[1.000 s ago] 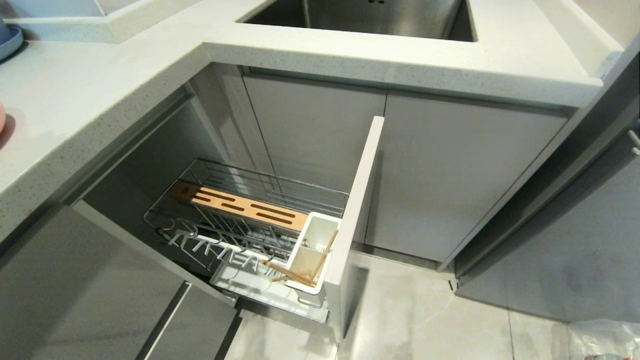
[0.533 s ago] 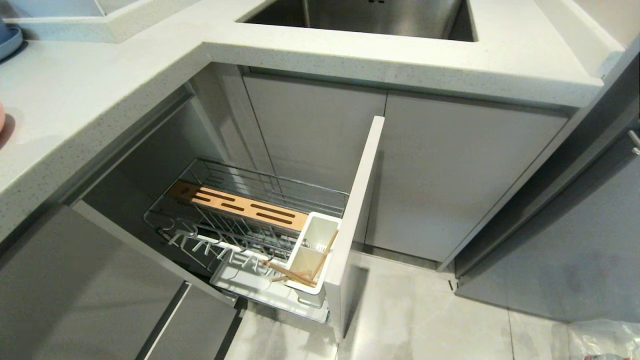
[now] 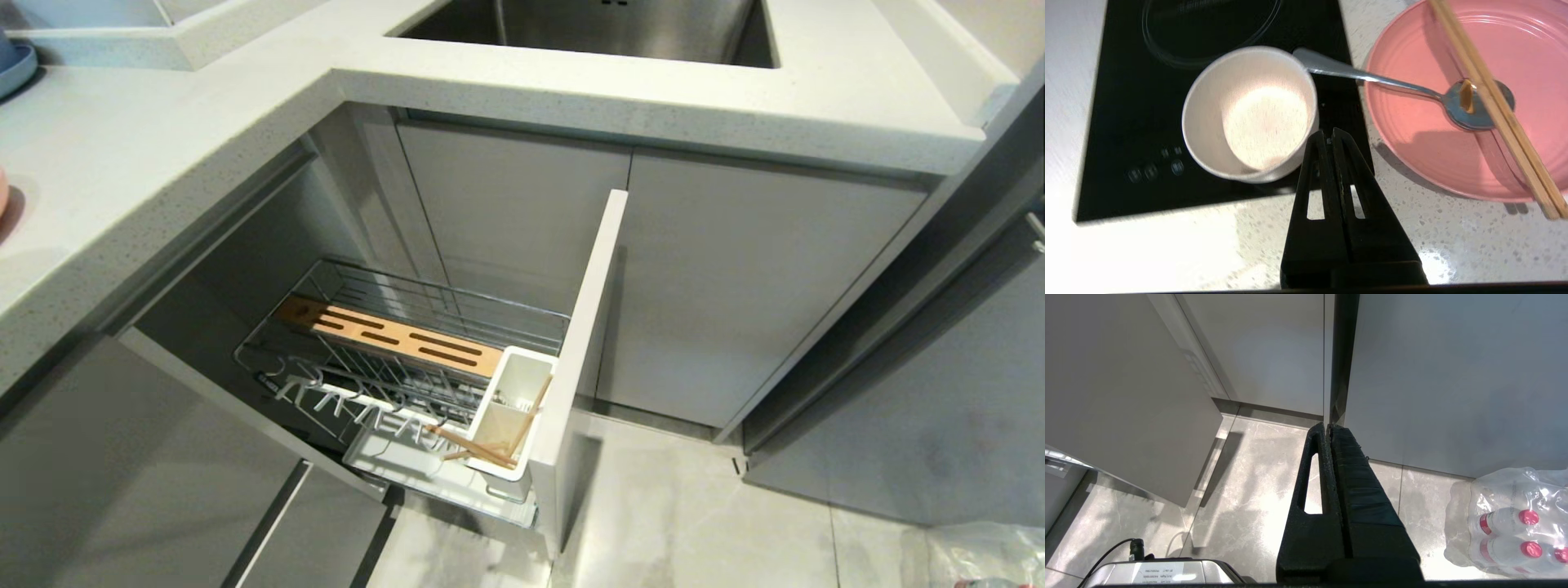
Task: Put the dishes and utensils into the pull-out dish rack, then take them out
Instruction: Pick up the bowl and place it in the cupboard
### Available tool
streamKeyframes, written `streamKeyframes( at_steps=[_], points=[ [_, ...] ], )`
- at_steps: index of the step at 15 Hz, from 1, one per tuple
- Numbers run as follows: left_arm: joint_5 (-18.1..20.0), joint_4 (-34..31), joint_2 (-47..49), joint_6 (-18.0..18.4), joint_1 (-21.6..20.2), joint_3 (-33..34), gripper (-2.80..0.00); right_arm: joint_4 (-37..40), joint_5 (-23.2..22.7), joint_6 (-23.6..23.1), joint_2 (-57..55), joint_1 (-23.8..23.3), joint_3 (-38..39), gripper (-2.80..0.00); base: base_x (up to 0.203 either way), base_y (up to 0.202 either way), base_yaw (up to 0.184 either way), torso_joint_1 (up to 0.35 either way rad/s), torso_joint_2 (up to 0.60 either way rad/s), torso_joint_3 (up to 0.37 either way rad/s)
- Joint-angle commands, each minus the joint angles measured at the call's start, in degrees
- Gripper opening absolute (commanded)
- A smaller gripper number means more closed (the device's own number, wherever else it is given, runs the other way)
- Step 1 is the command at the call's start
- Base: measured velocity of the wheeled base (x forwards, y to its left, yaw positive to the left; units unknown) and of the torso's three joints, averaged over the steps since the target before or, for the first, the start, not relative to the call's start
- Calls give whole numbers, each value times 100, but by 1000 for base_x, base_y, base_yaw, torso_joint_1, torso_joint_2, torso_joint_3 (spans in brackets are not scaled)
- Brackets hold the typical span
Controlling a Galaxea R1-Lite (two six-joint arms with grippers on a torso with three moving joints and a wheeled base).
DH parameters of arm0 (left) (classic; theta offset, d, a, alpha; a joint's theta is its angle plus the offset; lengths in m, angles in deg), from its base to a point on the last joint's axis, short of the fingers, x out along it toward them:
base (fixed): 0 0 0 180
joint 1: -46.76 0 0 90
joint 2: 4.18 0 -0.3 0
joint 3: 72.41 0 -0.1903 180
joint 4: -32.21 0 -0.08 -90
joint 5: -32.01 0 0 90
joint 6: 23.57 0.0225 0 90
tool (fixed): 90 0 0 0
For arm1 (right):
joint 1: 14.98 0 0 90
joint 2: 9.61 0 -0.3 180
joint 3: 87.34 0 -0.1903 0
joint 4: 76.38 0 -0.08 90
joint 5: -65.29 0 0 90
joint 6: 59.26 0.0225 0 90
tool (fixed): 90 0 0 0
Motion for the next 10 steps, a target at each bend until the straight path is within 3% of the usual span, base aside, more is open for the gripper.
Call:
streamKeyframes(
  at_steps=[1, 5, 8, 9, 10],
  points=[
    [16, -39, -48, -297, -144, 192, -280, -1, 0, 1, 0, 1, 9, -280, 0, 0, 0, 0, 0, 0],
    [843, -17, 82, -398, -684, 448, -280, -1, 0, 1, 0, 1, 9, -280, 0, 0, 0, 0, 0, 0],
    [935, 29, 257, -326, -884, 399, -280, -1, 0, 1, 0, 1, 9, -280, 0, 0, 0, 0, 0, 0],
    [936, 71, 299, -325, -936, 392, 0, -1, 0, 1, 0, 1, 9, -280, 0, 0, 0, 0, 0, 0],
    [936, 169, 330, -316, -1002, 384, 0, -1, 0, 1, 0, 1, 9, -280, 0, 0, 0, 0, 0, 0]
  ],
)
